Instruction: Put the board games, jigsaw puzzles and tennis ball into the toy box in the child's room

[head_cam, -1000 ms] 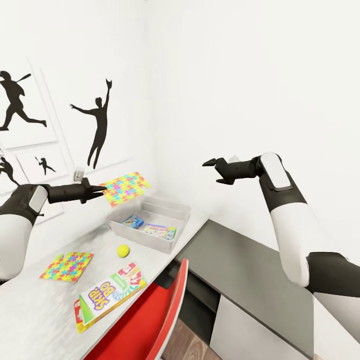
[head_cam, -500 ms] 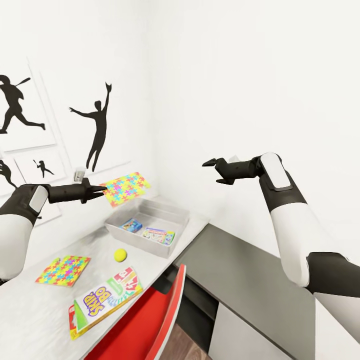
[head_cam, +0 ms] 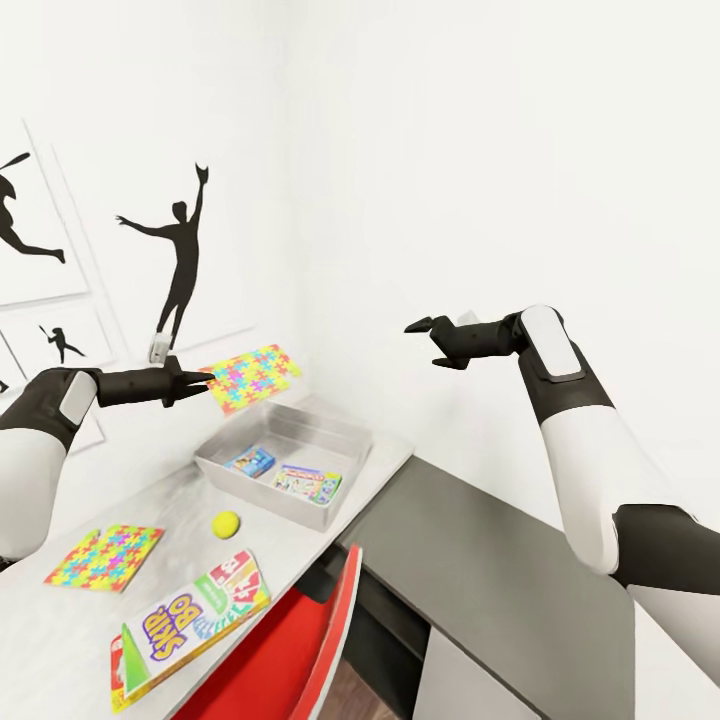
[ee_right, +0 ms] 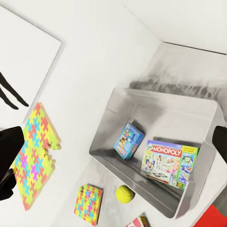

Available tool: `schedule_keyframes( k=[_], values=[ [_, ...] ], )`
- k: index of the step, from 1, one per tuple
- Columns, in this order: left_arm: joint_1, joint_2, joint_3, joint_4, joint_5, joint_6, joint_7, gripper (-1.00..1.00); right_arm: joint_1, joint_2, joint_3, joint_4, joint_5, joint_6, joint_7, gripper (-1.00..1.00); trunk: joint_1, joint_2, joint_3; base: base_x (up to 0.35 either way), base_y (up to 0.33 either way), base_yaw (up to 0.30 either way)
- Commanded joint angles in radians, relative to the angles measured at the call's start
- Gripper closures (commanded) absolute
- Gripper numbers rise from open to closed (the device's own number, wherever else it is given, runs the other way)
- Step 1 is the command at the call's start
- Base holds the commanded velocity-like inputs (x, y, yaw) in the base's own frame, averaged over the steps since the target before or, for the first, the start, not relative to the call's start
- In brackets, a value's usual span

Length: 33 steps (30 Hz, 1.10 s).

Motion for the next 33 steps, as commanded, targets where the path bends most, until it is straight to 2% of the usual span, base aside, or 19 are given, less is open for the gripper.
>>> schedule_keyframes(
  k=[1, 33],
  values=[
    [-0.001, 0.000, 0.003, 0.001, 0.002, 0.005, 0.001, 1.00, -0.001, 0.000, 0.000, -0.001, -0.010, 0.002, -0.011, -1.00, 0.001, -0.002, -0.002, 0.071, -0.001, 0.000],
    [-0.001, -0.011, 0.001, 0.001, 0.002, 0.004, 0.001, 1.00, -0.003, -0.002, -0.002, -0.001, -0.008, 0.002, -0.011, -1.00, 0.001, -0.002, -0.002, 0.025, 0.010, 0.000]
  ],
)
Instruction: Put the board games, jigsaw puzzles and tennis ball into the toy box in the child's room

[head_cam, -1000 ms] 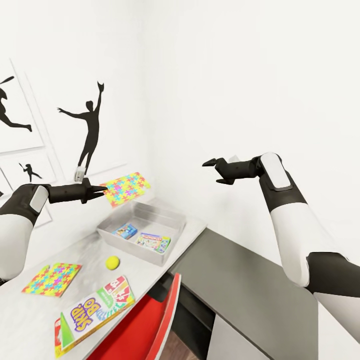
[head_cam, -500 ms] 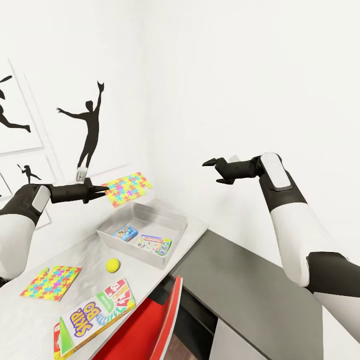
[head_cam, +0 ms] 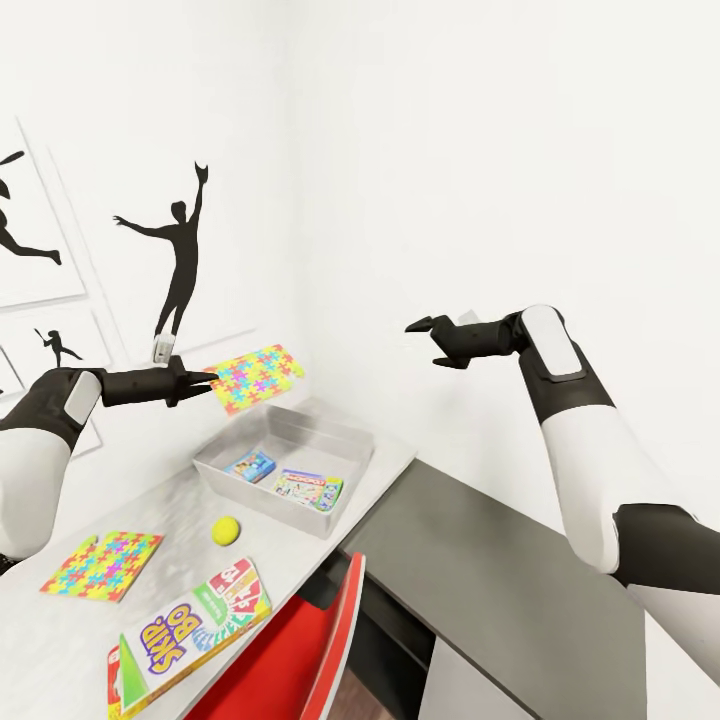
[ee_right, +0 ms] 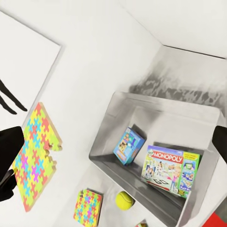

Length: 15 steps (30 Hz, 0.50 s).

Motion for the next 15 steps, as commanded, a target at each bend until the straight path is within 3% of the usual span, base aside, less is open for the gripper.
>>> schedule_keyframes(
  k=[1, 9, 15],
  values=[
    [-0.001, 0.000, 0.003, 0.001, 0.002, 0.005, 0.000, 1.00, -0.001, 0.000, -0.001, -0.001, -0.011, 0.002, -0.011, -1.00, 0.001, -0.002, -0.002, 0.000, 0.000, 0.000],
    [-0.001, 0.000, 0.003, 0.001, 0.002, 0.005, 0.000, 1.00, -0.001, -0.001, -0.001, -0.001, -0.011, 0.002, -0.010, -1.00, 0.001, -0.002, -0.002, 0.000, -0.020, 0.000],
    [-0.001, 0.000, 0.003, 0.001, 0.002, 0.005, 0.000, 1.00, -0.001, 0.000, -0.001, -0.002, -0.011, 0.002, -0.010, -1.00, 0.001, -0.002, -0.001, 0.000, -0.010, 0.085]
  ],
)
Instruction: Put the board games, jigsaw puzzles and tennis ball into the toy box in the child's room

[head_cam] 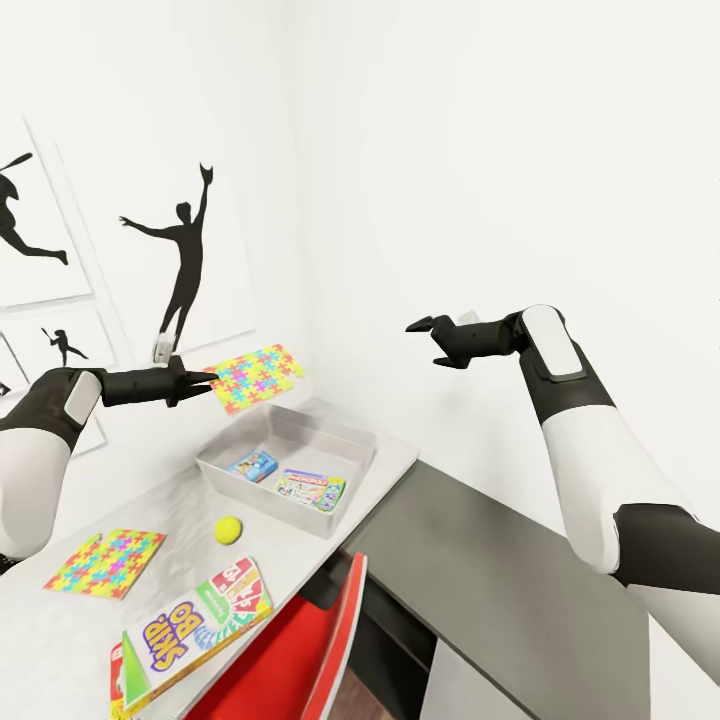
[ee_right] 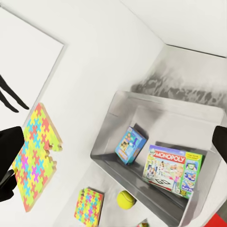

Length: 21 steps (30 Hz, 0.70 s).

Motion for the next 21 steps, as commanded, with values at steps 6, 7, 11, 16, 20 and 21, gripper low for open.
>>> schedule_keyframes(
  k=[6, 7, 11, 16, 20, 21],
  values=[
    [-0.001, 0.000, 0.003, 0.001, 0.002, 0.005, 0.001, 1.00, -0.001, 0.000, -0.001, -0.001, -0.011, 0.002, -0.011, -1.00, 0.001, -0.002, -0.002, 0.000, -0.089, 0.014],
    [-0.001, 0.000, 0.003, 0.001, 0.002, 0.005, 0.001, 1.00, -0.001, 0.000, -0.001, -0.001, -0.011, 0.002, -0.011, -1.00, 0.001, -0.002, -0.002, 0.000, -0.062, 0.003],
    [-0.001, 0.000, 0.003, 0.001, 0.002, 0.006, 0.001, 1.00, -0.001, 0.000, -0.001, -0.001, -0.012, 0.002, -0.010, -1.00, 0.001, -0.002, -0.002, 0.000, -0.029, 0.016],
    [-0.001, 0.000, 0.004, 0.001, 0.003, 0.007, 0.001, 1.00, -0.001, 0.001, 0.000, -0.001, -0.012, 0.002, -0.011, -1.00, 0.001, -0.002, -0.002, 0.000, -0.019, 0.168],
    [-0.001, 0.000, 0.004, 0.001, 0.003, 0.007, 0.001, 1.00, -0.001, 0.001, 0.001, -0.001, -0.012, 0.002, -0.010, -1.00, 0.001, -0.002, -0.002, 0.000, -0.010, 0.228],
    [-0.001, 0.000, 0.004, 0.001, 0.003, 0.007, 0.001, 1.00, -0.001, 0.001, 0.001, -0.001, -0.012, 0.002, -0.010, -1.00, 0.001, -0.002, -0.002, 0.000, -0.003, 0.103]
  ],
)
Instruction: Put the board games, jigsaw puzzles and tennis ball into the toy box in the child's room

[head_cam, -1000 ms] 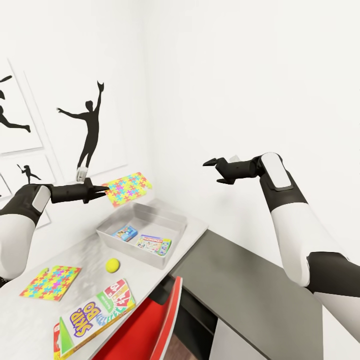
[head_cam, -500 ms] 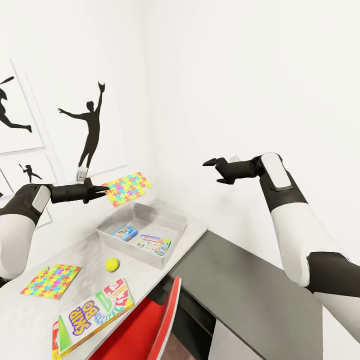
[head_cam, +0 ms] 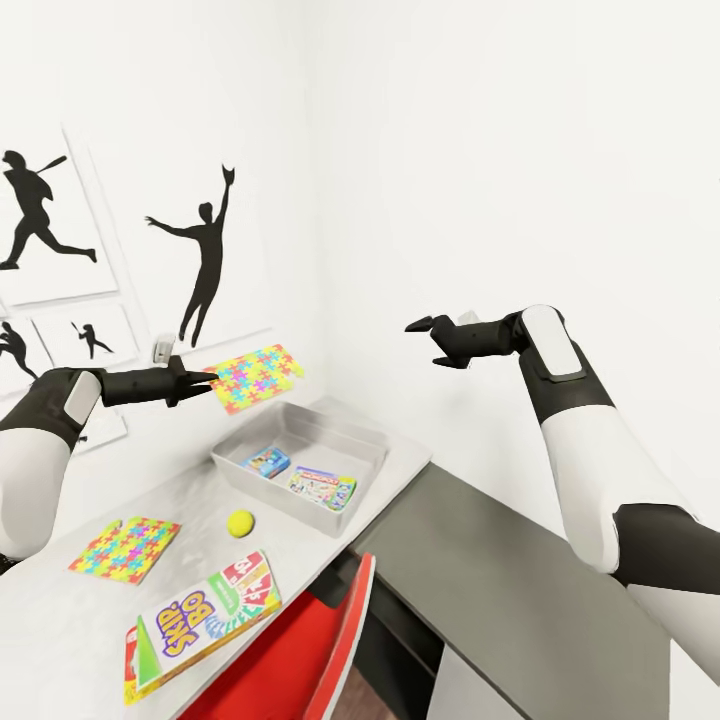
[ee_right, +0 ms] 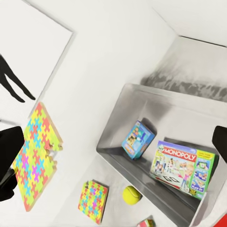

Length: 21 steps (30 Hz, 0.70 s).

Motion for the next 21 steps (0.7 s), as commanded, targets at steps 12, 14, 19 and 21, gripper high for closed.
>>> schedule_keyframes(
  k=[12, 14, 19, 21],
  values=[
    [-0.001, -0.001, 0.001, 0.001, 0.001, 0.005, 0.001, 1.00, -0.001, 0.001, 0.000, -0.001, -0.011, 0.002, -0.010, -1.00, 0.001, -0.002, -0.002, 0.100, -0.001, 0.020],
    [-0.001, -0.004, 0.001, 0.001, 0.001, 0.005, 0.001, 1.00, -0.001, 0.001, 0.000, 0.000, -0.011, 0.002, -0.010, -1.00, 0.001, -0.002, -0.002, 0.188, 0.000, 0.067],
    [-0.001, -0.006, 0.002, 0.001, 0.001, 0.004, 0.001, 1.00, -0.001, 0.001, -0.001, 0.000, -0.011, 0.002, -0.010, -1.00, 0.001, -0.002, -0.002, 0.066, 0.000, 0.070],
    [-0.001, -0.006, 0.001, 0.001, 0.001, 0.005, 0.001, 1.00, -0.001, 0.001, -0.001, -0.001, -0.011, 0.002, -0.010, -1.00, 0.001, -0.002, -0.002, 0.026, 0.000, 0.019]
  ],
)
